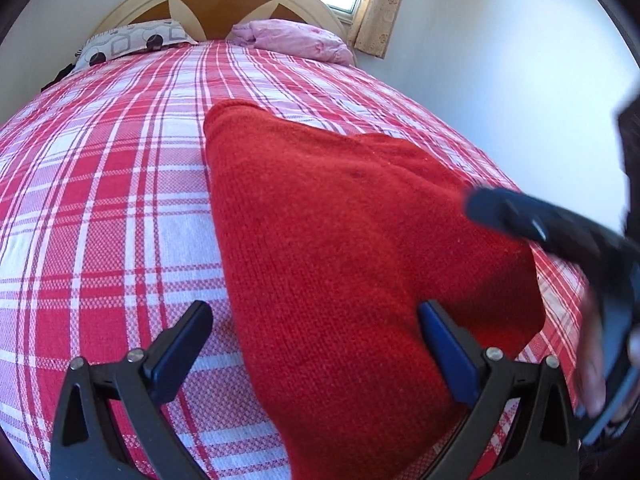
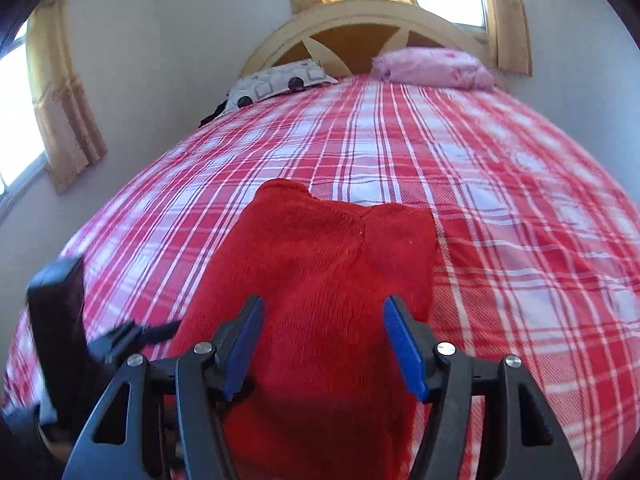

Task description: Fold small clothes

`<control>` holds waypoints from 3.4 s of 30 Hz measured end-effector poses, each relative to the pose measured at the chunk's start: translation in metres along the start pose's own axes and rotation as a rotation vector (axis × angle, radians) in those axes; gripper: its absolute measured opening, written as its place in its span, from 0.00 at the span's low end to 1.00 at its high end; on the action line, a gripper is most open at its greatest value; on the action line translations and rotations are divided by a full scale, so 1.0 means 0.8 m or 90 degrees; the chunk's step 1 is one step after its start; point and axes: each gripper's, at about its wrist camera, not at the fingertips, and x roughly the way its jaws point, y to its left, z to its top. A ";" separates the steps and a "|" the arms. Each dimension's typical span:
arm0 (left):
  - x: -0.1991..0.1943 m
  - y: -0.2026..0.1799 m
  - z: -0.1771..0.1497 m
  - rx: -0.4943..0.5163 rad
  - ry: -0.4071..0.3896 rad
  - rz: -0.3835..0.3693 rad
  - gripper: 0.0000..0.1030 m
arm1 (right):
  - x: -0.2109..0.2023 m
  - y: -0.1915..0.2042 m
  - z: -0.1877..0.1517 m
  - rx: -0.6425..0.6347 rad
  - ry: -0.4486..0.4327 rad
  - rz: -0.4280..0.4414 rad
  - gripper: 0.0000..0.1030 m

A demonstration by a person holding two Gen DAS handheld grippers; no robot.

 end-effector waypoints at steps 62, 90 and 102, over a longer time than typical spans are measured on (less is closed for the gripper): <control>0.055 0.062 0.074 -0.022 0.040 -0.051 1.00 | 0.086 -0.156 -0.009 0.289 0.091 0.168 0.78; -0.022 0.024 0.069 0.047 -0.010 -0.031 0.34 | 0.075 -0.103 -0.001 0.282 0.055 0.313 0.35; -0.131 0.032 0.035 0.010 -0.076 0.019 0.33 | 0.023 -0.008 0.009 0.224 0.038 0.385 0.34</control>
